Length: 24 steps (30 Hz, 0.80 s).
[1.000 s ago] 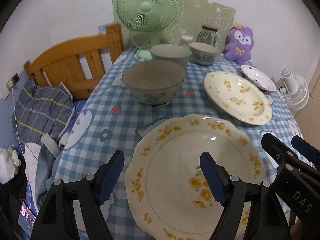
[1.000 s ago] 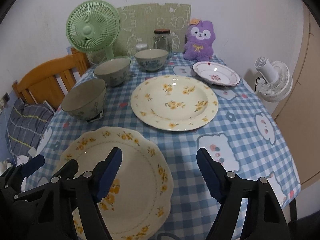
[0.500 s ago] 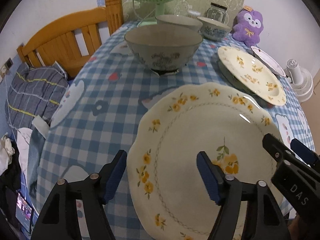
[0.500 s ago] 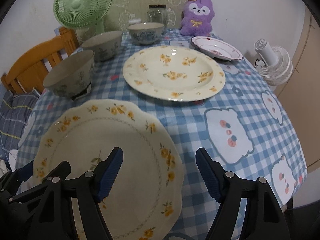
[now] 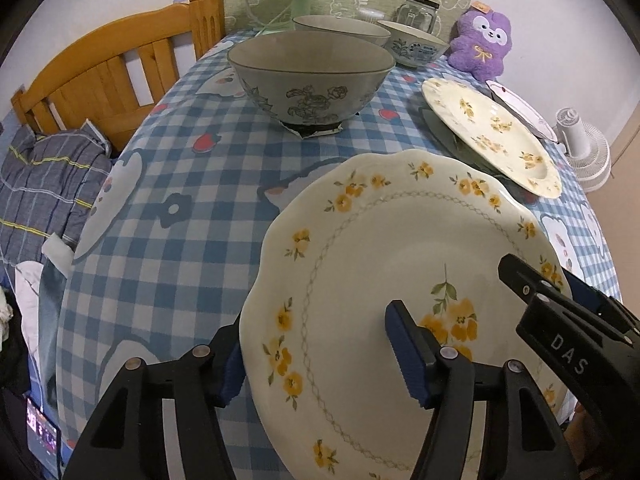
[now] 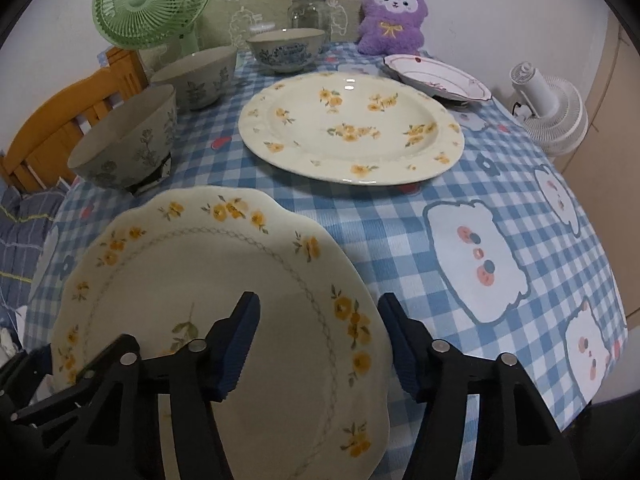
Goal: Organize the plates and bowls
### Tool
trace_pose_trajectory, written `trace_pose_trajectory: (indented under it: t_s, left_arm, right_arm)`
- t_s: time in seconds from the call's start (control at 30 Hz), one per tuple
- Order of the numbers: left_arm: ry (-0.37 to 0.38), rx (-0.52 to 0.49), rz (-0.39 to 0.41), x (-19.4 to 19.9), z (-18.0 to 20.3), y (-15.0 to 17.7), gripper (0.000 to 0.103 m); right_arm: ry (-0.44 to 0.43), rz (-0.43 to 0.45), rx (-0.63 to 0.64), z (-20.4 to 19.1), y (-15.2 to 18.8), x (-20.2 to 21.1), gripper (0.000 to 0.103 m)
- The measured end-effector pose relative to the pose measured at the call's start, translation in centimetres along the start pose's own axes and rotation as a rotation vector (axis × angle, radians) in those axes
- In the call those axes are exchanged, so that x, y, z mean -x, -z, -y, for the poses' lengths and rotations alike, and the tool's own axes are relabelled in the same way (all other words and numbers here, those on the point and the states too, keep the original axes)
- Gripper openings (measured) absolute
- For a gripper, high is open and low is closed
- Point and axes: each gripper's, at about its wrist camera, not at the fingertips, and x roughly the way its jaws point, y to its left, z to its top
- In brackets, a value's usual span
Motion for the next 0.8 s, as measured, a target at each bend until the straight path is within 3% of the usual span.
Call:
trace_pose_trajectory:
  t_s: [0.43, 0.8]
  left_arm:
    - [-0.078, 0.091, 0.010, -0.2, 0.8, 0.0, 0.068]
    - [-0.077, 0.053, 0.017, 0.2, 1.5, 0.4, 0.068]
  right_arm:
    - [-0.029, -0.064, 0.088, 0.2, -0.1, -0.6, 0.057]
    - [-0.029, -0.085, 0.054, 0.7, -0.2, -0.4, 0.058]
